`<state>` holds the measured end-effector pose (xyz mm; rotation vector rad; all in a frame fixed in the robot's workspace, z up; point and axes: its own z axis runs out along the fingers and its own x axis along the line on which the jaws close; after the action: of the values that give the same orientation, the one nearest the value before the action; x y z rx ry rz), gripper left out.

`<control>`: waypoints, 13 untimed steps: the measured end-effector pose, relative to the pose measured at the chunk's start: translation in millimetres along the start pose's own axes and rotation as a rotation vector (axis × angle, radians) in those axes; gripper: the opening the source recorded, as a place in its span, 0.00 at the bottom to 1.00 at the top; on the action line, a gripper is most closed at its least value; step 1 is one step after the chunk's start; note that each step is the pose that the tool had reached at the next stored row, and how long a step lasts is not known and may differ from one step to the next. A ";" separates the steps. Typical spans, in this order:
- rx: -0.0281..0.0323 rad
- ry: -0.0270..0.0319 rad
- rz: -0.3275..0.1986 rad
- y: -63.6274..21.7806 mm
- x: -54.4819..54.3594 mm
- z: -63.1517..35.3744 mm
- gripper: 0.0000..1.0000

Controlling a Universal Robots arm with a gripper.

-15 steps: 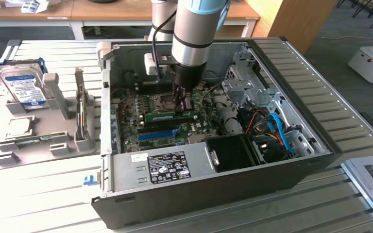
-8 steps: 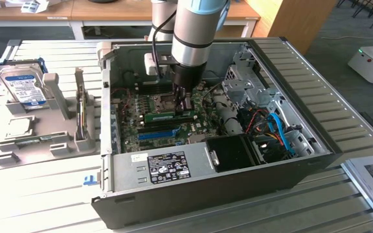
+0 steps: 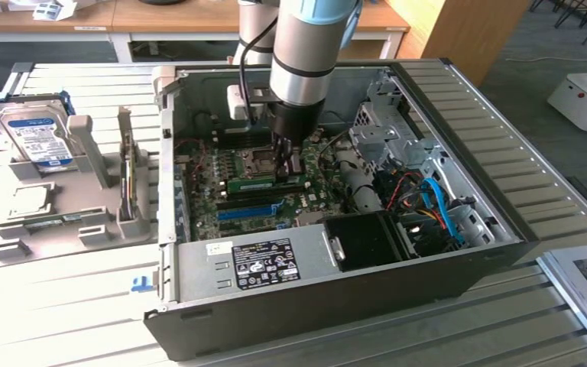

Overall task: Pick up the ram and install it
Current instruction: 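Insert the ram into the slot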

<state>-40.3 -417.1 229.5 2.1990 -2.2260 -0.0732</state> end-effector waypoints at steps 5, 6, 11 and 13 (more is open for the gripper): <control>0.0000 0.0000 0.000 -0.1 0.0 1.0 0.12; 0.0000 0.0000 0.000 -0.1 0.0 1.2 0.12; 0.0000 0.0001 0.000 -0.1 0.1 2.5 0.12; 0.0000 0.0000 0.000 -0.2 0.1 3.1 0.12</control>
<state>-40.2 -417.1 226.3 2.1990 -2.2260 -0.0732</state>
